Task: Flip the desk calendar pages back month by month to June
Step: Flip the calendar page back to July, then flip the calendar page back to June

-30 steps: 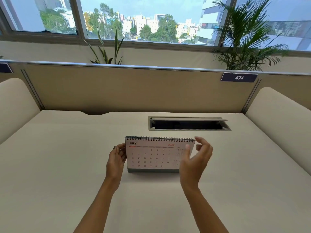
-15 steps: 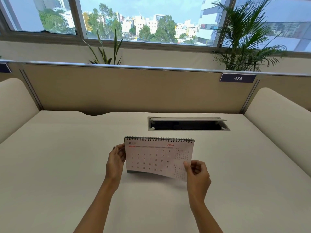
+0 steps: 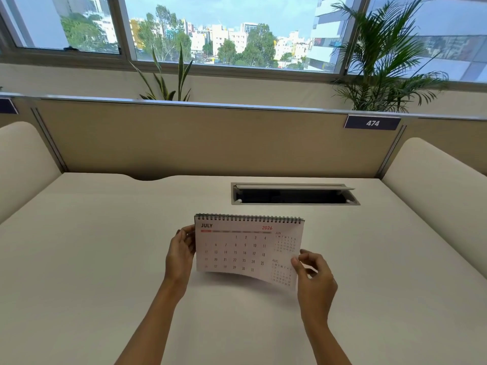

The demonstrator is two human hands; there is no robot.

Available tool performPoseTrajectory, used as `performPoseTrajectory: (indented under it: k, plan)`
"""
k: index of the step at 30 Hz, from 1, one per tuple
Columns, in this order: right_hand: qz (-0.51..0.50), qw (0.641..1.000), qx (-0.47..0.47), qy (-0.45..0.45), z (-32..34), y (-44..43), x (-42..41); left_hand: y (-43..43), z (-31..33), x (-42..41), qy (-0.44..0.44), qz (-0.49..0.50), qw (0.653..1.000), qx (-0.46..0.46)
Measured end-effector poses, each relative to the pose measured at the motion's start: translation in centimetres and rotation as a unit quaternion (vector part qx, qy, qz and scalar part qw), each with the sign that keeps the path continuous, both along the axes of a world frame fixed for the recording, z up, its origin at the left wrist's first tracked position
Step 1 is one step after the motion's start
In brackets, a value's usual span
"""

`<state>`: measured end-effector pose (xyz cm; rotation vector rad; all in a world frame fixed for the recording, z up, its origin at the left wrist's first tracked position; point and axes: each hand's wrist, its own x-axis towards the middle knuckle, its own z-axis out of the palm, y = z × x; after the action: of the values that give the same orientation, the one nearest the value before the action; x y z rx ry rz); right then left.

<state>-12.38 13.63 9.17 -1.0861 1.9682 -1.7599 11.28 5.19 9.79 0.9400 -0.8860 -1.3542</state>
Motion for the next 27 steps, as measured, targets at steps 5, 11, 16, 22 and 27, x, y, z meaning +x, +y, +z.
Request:
performPoseTrajectory:
  k: [5,11,16,22,27]
  plan:
    - [0.071,0.993,0.015,-0.092,0.5,0.2,-0.2,0.1,0.1,0.1,-0.008,0.003,1.000,-0.001]
    - [0.261,0.899,0.054,-0.348,2.0,1.0,-1.7,0.1,0.0,-0.2,-0.005,-0.012,1.000,0.012]
    - [0.318,0.888,-0.040,-0.331,3.4,1.2,-1.9,0.3,0.1,0.0,0.017,-0.018,1.000,0.013]
    - [0.311,0.918,-0.161,-0.187,7.0,-1.3,-0.2,0.2,0.0,0.0,-0.019,0.002,1.000,-0.005]
    - [0.203,0.964,-0.108,0.134,8.0,-3.1,0.8,-0.1,0.0,-0.1,-0.002,0.008,1.000,0.015]
